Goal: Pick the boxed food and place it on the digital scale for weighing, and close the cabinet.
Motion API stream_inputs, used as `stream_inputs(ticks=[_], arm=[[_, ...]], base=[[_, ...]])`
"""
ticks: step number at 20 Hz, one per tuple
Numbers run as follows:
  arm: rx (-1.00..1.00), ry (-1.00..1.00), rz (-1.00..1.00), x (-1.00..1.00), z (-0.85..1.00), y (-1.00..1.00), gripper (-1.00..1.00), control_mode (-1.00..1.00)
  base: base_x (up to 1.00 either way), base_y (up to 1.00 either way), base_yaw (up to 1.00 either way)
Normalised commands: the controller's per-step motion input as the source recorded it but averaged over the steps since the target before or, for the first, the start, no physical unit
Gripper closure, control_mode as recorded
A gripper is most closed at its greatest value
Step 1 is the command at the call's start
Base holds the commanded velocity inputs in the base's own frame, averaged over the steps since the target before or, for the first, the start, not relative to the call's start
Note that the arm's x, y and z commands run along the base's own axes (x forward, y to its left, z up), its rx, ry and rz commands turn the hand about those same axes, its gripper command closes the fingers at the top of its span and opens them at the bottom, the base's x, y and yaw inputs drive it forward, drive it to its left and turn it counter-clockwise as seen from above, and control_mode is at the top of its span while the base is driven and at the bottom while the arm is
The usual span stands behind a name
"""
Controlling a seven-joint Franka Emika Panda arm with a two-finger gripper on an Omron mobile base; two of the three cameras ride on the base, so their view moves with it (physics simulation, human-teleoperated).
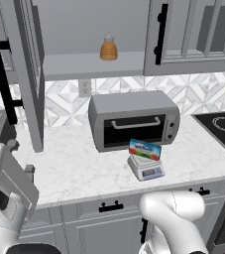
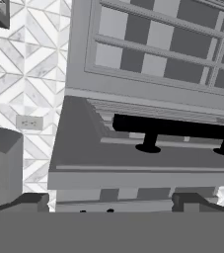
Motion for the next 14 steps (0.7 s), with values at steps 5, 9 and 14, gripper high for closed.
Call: stream_inputs(ticks=[5,9,14], arm=[[0.00,-0.21,-0.05,0.77,-0.63,0.57,-1.00,-1.00],[0.01,-0.25,-0.13,0.91,-0.23,0.33,-1.00,-1.00],[0.08,-0.18,-0.18,0.64,0.22,0.02,-1.00,-1.00]], base=[[0.00,0.00,0.00],[0.00,0.00,0.00],[0.00,0.00,0.00]])
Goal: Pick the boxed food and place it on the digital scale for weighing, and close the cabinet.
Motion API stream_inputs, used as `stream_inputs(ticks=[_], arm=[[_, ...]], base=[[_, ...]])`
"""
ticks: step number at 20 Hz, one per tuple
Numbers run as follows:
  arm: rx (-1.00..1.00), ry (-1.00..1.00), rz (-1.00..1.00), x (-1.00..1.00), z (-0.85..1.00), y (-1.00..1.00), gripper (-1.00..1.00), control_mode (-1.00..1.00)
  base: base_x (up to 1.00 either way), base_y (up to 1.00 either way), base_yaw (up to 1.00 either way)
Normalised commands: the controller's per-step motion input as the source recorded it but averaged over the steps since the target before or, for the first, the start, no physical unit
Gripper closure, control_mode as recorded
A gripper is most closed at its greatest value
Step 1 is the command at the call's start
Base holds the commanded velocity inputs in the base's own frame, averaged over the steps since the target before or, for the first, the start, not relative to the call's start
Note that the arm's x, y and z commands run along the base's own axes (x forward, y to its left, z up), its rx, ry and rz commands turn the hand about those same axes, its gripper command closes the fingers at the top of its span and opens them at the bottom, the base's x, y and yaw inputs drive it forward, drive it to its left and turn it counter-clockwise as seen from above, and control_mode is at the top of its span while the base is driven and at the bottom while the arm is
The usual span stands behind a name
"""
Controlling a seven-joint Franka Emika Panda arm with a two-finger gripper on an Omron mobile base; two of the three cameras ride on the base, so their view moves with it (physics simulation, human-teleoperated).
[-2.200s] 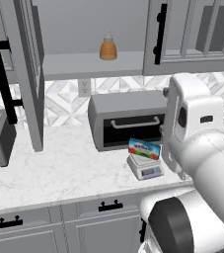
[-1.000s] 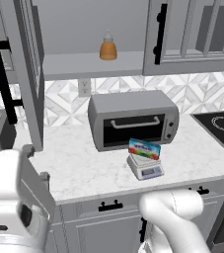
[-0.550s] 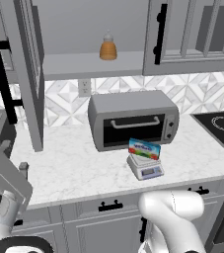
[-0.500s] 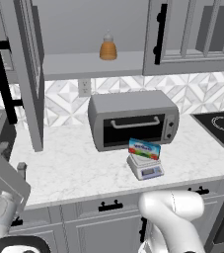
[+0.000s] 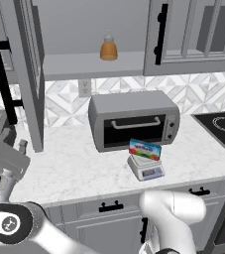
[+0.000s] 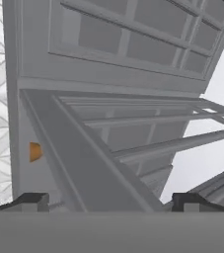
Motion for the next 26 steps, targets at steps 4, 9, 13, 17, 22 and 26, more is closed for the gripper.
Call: stream_inputs(ticks=[4,9,13,17,22,26], arm=[[0.09,-0.02,-0.12,0.21,0.69,-0.15,-1.00,-1.00],[0.09,0.00,-0.08,-0.11,0.94,-0.43,-1.00,-1.00],[0.16,0.07,0.00,-0.09,0.81,-0.99,-1.00,-1.00],[0.23,0.24,0.00,0.14,0.43,-1.00,-1.00,-1.00],[0.18,0.44,0.00,0.98,-0.22,-1.00,-1.00,-1.00],[0.17,0.34,0.00,1.00,-0.34,-1.00,-1.00,-1.00]], base=[[0.00,0.00,0.00],[0.00,0.00,0.00],[0.00,0.00,0.00],[0.00,0.00,0.00],[0.00,0.00,0.00],[0.00,0.00,0.00]])
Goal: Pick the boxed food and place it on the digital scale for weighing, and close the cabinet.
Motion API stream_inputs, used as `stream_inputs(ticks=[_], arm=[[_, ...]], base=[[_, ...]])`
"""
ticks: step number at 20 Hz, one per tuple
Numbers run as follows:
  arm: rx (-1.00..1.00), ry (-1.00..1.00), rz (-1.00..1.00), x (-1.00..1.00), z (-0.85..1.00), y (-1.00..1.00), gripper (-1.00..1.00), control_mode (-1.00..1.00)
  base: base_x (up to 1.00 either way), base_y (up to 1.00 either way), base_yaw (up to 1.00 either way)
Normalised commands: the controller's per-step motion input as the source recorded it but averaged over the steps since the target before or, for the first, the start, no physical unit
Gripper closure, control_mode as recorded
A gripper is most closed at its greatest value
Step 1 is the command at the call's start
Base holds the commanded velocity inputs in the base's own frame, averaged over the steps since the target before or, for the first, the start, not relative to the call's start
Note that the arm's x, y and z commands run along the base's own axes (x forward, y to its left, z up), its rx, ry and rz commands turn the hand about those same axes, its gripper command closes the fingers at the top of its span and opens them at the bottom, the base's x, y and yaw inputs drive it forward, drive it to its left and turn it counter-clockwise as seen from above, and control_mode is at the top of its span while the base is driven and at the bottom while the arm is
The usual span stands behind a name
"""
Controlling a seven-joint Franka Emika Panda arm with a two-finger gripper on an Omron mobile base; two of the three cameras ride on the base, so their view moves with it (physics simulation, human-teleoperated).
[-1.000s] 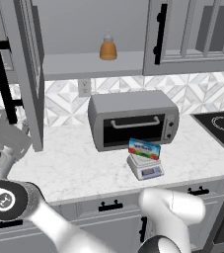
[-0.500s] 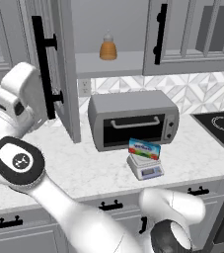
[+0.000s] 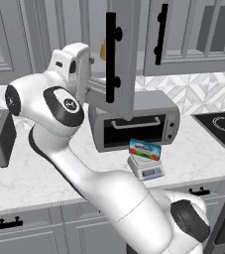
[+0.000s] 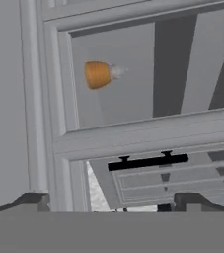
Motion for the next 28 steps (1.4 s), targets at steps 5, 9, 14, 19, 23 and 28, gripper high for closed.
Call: stream_inputs(ticks=[5,9,14,19,23,28], arm=[[0.09,0.11,0.02,1.00,-0.10,-1.00,-1.00,-1.00],[0.13,0.02,0.08,1.00,-0.05,-1.00,-1.00,-1.00],[0.07,0.03,0.11,1.00,-0.05,-0.74,-1.00,-1.00],[0.04,0.08,0.08,1.00,0.00,-0.54,-1.00,-1.00],[0.02,0.03,0.06,1.00,-0.03,-0.50,-1.00,-1.00],[0.00,0.01,0.07,1.00,-0.33,-0.46,-1.00,-1.00]], base=[[0.00,0.00,0.00],[0.00,0.00,0.00],[0.00,0.00,0.00],[0.00,0.00,0.00],[0.00,0.00,0.00],[0.00,0.00,0.00]])
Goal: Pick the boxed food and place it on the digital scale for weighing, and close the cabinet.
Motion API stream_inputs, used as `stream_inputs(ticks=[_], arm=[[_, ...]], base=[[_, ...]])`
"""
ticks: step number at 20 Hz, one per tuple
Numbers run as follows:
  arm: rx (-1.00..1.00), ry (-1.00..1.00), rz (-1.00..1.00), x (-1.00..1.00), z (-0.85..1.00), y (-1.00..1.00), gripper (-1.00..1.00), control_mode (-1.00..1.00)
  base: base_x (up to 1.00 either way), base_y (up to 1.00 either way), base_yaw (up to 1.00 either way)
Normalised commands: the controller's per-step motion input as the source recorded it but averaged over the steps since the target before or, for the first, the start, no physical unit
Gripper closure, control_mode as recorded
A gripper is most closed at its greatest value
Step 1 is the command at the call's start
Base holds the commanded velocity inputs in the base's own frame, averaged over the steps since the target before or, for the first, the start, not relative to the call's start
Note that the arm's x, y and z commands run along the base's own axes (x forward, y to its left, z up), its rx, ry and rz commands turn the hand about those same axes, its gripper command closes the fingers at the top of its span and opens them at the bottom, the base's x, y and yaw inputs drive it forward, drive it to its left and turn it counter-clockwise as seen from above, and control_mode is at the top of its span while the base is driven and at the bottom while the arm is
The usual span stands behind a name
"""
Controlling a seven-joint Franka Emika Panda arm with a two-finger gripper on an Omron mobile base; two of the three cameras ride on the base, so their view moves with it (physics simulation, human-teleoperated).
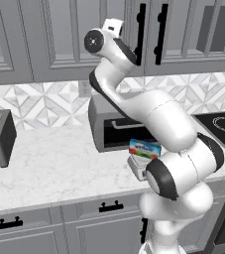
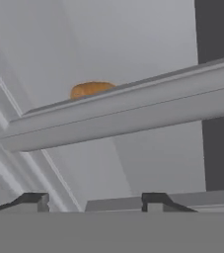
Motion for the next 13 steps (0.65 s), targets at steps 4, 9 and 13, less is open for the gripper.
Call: stream_inputs(ticks=[4,9,13], arm=[[0.03,0.00,0.10,1.00,-0.53,-0.57,-1.00,-1.00],[0.12,0.05,0.15,0.85,-0.42,-0.95,-1.00,-1.00],[0.13,0.16,0.24,0.99,-0.80,-0.98,-1.00,-1.00]], base=[[0.00,0.00,0.00],[0.00,0.00,0.00],[0.00,0.00,0.00]])
